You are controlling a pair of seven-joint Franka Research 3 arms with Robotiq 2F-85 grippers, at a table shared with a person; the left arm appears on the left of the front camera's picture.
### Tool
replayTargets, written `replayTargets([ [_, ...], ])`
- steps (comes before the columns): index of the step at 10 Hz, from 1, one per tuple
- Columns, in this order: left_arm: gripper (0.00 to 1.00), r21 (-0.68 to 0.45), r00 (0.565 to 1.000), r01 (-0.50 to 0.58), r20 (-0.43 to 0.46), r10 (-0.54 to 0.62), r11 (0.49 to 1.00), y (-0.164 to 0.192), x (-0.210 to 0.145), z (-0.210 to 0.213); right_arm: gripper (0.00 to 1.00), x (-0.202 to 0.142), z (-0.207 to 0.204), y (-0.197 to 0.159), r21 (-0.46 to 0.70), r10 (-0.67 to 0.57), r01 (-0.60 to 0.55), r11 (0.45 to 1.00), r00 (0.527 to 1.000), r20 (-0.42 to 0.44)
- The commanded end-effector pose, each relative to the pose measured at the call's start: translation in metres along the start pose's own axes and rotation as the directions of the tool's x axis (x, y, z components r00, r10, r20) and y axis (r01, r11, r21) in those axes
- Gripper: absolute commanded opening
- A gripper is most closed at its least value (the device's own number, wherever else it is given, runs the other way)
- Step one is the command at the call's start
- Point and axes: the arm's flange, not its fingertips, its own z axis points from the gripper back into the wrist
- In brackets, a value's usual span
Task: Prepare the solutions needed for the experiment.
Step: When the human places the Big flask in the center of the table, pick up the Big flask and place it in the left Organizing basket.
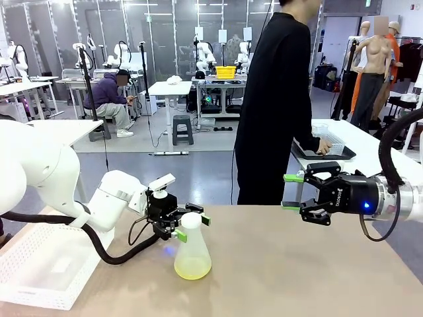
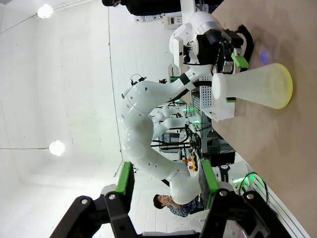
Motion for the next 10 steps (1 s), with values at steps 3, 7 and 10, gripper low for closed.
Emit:
replayTargets([
  [3,1.00,-0.037,1.000,-0.006,0.021,0.006,0.999,0.009,-0.007,-0.005,0.67,-0.005,-0.002,0.000,0.016,0.002,-0.002,1.000,1.000,0.007],
  [7,1.00,-0.018,0.998,-0.041,-0.040,0.040,0.999,0.011,0.009,-0.009,0.67,-0.005,-0.002,0.000,0.016,0.002,-0.002,1.000,1.000,0.007],
  [10,1.00,-0.034,0.998,-0.062,-0.013,0.062,0.998,0.016,0.007,-0.010,0.67,-0.005,-0.002,0.000,0.016,0.002,-0.002,1.000,1.000,0.007],
])
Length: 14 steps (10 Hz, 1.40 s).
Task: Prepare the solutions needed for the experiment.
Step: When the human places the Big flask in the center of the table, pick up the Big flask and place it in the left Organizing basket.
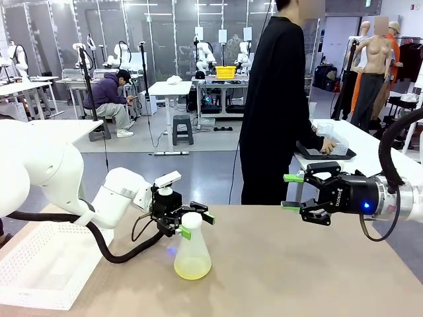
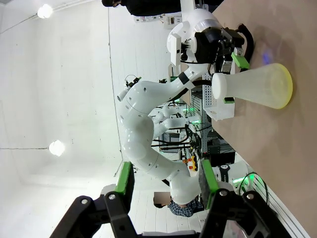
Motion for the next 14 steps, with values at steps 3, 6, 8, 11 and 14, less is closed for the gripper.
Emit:
replayTargets([
  [3,1.00,-0.035,0.999,-0.035,0.002,0.035,0.999,0.011,-0.005,-0.005,0.67,-0.005,-0.002,0.000,0.016,0.002,-0.002,1.000,1.000,0.007],
  [6,1.00,-0.054,1.000,-0.022,0.021,0.023,0.998,0.006,-0.003,-0.001,0.67,-0.005,-0.002,0.000,0.016,0.002,-0.002,1.000,1.000,0.007],
  [8,0.97,-0.062,0.999,-0.039,0.024,0.040,0.997,0.001,-0.003,0.001,0.67,-0.005,-0.002,0.000,0.016,0.002,-0.002,1.000,1.000,0.007],
  [11,0.80,-0.061,0.998,-0.058,0.036,0.060,0.996,0.000,-0.003,0.005,0.67,-0.005,-0.002,0.000,0.016,0.002,-0.002,1.000,1.000,0.007],
  [14,0.47,-0.047,0.996,-0.080,0.038,0.082,0.996,-0.001,-0.002,0.010,0.67,-0.005,-0.002,0.000,0.016,0.002,-0.002,1.000,1.000,0.007],
])
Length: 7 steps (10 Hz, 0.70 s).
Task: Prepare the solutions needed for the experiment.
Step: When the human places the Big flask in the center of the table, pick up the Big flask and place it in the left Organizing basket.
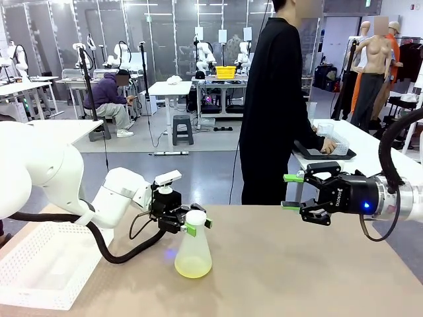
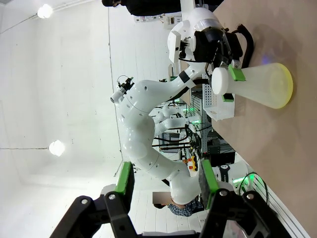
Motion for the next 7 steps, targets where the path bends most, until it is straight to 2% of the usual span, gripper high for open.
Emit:
replayTargets([
  [1,0.40,-0.023,1.000,-0.025,0.012,0.026,0.999,-0.0013,-0.0022,0.0072,0.67,-0.0047,-0.0015,-0.0001,0.016,0.002,-0.002,1.000,1.000,0.007],
  [4,0.08,-0.020,0.999,-0.033,0.011,0.033,0.999,-0.0054,-0.0005,0.0085,0.67,-0.0047,-0.0015,-0.0001,0.016,0.002,-0.002,1.000,1.000,0.007],
  [5,0.00,-0.021,0.999,-0.032,0.012,0.032,0.999,-0.0057,0.0001,0.0089,0.67,-0.0047,-0.0015,-0.0001,0.016,0.002,-0.002,1.000,1.000,0.007],
  [7,0.00,-0.018,0.999,-0.034,0.002,0.034,0.999,-0.0057,0.0028,0.0091,0.67,-0.0047,-0.0015,-0.0001,0.016,0.002,-0.002,1.000,1.000,0.007],
])
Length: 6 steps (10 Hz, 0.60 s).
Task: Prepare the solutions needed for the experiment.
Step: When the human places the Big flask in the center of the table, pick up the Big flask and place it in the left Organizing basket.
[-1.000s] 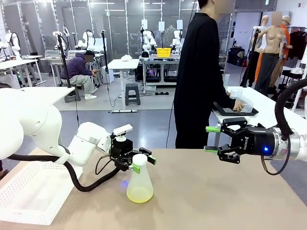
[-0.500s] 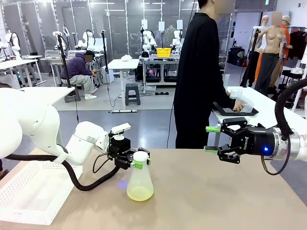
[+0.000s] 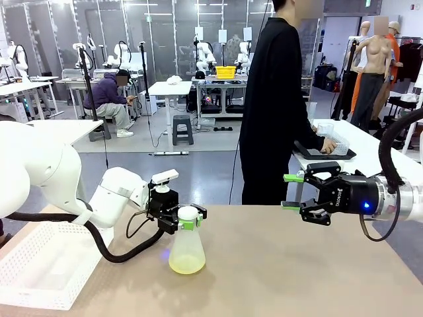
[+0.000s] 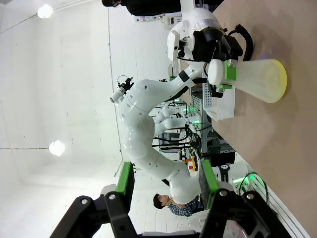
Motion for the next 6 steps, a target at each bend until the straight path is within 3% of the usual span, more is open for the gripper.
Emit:
replayTargets([
  [1,0.10,-0.010,1.000,-0.025,-0.015,0.025,1.000,-0.003,0.004,0.003,0.67,-0.005,-0.002,0.000,0.016,0.002,-0.002,1.000,1.000,0.007],
  [3,0.10,0.048,0.999,-0.016,-0.050,0.018,0.999,-0.008,0.021,0.009,0.67,-0.005,-0.002,0.000,0.016,0.002,-0.002,1.000,1.000,0.007],
  [6,0.10,0.024,0.995,0.035,-0.093,-0.032,0.999,-0.023,0.066,0.017,0.67,-0.005,-0.002,0.000,0.016,0.002,-0.002,1.000,1.000,0.007],
])
